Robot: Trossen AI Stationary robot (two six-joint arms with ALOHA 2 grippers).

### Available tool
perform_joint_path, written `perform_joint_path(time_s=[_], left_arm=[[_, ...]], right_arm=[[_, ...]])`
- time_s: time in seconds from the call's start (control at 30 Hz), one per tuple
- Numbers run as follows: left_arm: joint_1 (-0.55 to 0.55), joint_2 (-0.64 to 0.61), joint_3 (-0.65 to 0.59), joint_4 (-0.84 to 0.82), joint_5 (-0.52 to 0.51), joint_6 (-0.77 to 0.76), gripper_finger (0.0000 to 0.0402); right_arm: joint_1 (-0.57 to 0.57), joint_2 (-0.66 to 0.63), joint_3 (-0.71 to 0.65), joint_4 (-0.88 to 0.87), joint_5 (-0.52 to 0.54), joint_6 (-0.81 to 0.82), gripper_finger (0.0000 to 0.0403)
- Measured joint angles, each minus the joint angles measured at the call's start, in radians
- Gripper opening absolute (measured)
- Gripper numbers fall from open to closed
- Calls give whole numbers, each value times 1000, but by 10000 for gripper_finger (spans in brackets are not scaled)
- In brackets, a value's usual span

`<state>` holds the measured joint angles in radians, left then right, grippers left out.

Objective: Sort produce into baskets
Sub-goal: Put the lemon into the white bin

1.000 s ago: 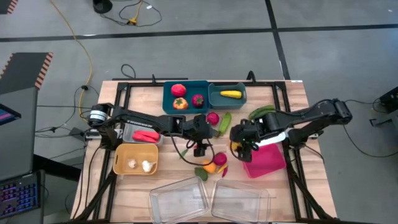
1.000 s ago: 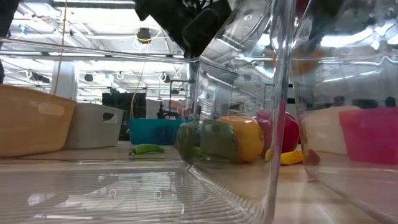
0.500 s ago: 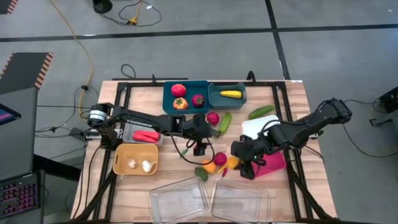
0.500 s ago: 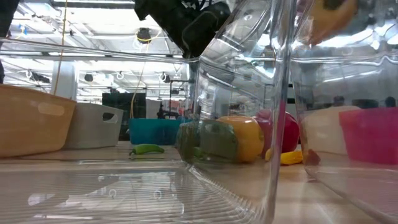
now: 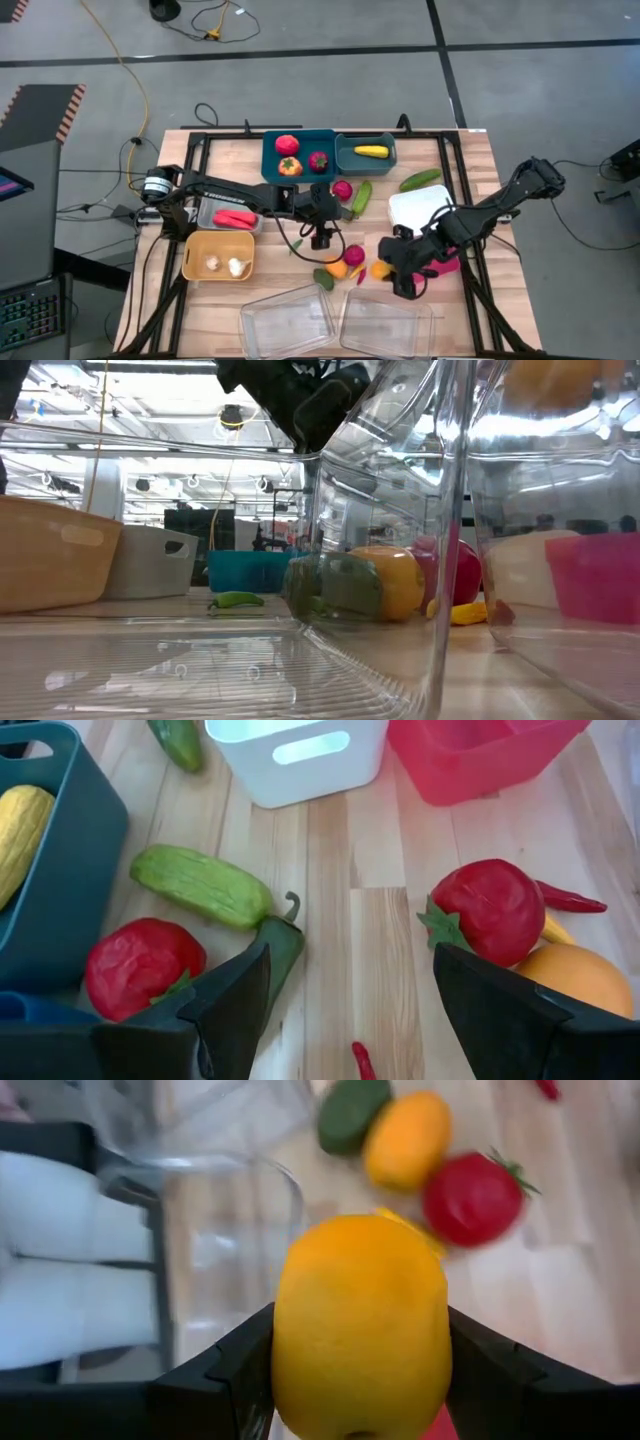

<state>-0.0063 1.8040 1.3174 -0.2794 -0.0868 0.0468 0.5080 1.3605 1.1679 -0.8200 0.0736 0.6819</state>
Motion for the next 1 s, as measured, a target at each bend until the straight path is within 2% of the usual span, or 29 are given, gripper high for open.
perform_joint_path(time_s=[0.2, 0.4, 0.53, 0.73, 1.0], left_arm=[[0, 0, 0, 0, 0, -1, 268], [0, 0, 0, 0, 0, -1, 268], [0, 0, 0, 0, 0, 0, 268], [0, 1, 0, 0, 0, -1, 268], [0, 1, 0, 0, 0, -1, 268]], right_arm=[[-42, -7, 0, -167, 14, -1, 250], [-120, -15, -1, -393, 109, -8, 250], [-200, -15, -36, -520, 135, -10, 250], [-305, -15, -68, -560, 161, -20, 257], [-375, -15, -77, -557, 161, -62, 268]])
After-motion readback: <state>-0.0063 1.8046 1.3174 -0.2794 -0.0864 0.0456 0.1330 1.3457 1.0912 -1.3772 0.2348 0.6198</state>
